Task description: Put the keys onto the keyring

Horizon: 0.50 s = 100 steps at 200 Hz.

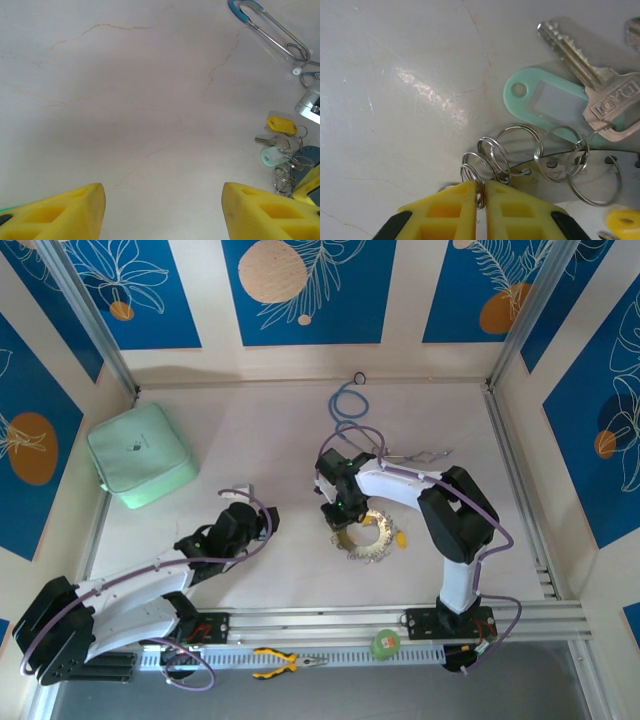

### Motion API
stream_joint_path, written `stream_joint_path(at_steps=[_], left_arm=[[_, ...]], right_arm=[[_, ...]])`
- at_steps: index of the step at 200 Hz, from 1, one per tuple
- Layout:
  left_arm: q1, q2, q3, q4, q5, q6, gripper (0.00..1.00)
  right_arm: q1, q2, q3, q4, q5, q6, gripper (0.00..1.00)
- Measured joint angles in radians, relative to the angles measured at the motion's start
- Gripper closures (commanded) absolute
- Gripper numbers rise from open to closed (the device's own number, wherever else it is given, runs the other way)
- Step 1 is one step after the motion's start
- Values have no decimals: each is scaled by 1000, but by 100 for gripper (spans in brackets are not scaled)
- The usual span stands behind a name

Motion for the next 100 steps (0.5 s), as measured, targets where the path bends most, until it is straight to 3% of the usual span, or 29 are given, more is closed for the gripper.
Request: stream_joint_path(at_steps=[52, 100], left_arm=[[0, 0, 0, 0, 0, 0, 37], [0, 0, 0, 0, 0, 0, 37]], right_arm=[[0, 2, 0, 1, -25, 0, 83], [0, 2, 0, 3, -40, 0, 88]])
